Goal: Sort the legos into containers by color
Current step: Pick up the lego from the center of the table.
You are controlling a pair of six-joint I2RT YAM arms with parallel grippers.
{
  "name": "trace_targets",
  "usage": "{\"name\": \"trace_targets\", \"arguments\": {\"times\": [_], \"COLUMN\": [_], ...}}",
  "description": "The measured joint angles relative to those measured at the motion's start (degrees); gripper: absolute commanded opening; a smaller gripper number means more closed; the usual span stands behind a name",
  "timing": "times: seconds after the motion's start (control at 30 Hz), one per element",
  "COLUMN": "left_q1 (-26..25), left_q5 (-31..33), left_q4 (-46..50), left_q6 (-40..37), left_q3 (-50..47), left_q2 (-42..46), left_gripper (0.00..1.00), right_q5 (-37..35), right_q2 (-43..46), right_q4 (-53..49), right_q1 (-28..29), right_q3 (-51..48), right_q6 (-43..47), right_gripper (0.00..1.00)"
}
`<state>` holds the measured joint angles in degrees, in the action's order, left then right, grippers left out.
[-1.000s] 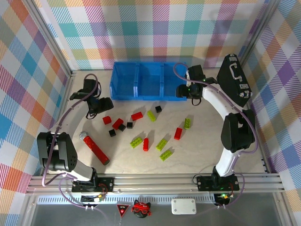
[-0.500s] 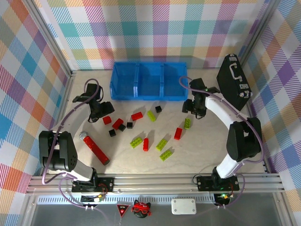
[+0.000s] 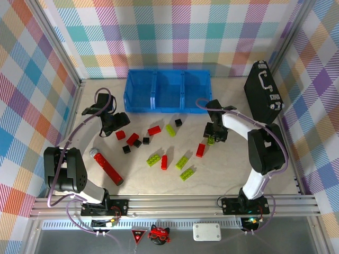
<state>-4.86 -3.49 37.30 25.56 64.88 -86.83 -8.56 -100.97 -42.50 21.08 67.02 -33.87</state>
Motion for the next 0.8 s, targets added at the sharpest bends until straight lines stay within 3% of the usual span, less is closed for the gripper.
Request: {"name": "trace_targets", "arguments": {"times": [0.57,0.8], "left_q1": [0.0,0.0], "left_q5": [0.1,0.1], "left_q4": [0.0,0.0], "left_q6": [0.0,0.0], "left_q3": [-0.2,-0.2], "left_q2": [0.0,0.0], "left_gripper": [0.76,0.76], "right_q5": [1.7,1.7], "right_q2": [-3.5,-3.5], "right_q4": [2.9,2.8], "right_q1": [0.0,0.0], "right_q3": [-0.2,-0.2], "right_q6": [0.2,0.4], "right_gripper": [0.48,0.35]}}
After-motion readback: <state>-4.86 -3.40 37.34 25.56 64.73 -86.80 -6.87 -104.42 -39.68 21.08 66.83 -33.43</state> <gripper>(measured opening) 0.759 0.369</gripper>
